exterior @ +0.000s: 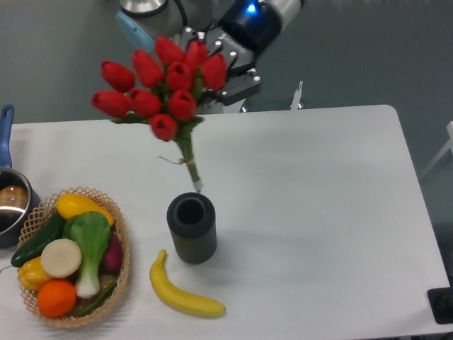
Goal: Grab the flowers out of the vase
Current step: 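Lift the gripped tulips straight up out of the black vase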
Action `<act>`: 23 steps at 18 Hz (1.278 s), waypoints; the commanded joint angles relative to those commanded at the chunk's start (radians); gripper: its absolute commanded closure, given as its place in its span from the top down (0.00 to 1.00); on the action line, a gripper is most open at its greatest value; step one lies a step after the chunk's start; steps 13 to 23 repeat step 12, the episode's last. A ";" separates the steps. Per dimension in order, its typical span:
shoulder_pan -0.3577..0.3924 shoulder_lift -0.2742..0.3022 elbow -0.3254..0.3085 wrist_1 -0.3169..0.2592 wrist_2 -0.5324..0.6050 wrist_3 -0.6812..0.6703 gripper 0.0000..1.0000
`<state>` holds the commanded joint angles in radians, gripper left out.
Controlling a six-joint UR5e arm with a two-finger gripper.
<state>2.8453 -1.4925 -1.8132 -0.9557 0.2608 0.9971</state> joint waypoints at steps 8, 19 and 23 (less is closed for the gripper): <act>0.085 -0.077 0.003 0.002 0.005 0.058 0.36; 0.094 -0.080 -0.005 0.002 0.012 0.075 0.36; 0.094 -0.080 -0.005 0.002 0.012 0.075 0.36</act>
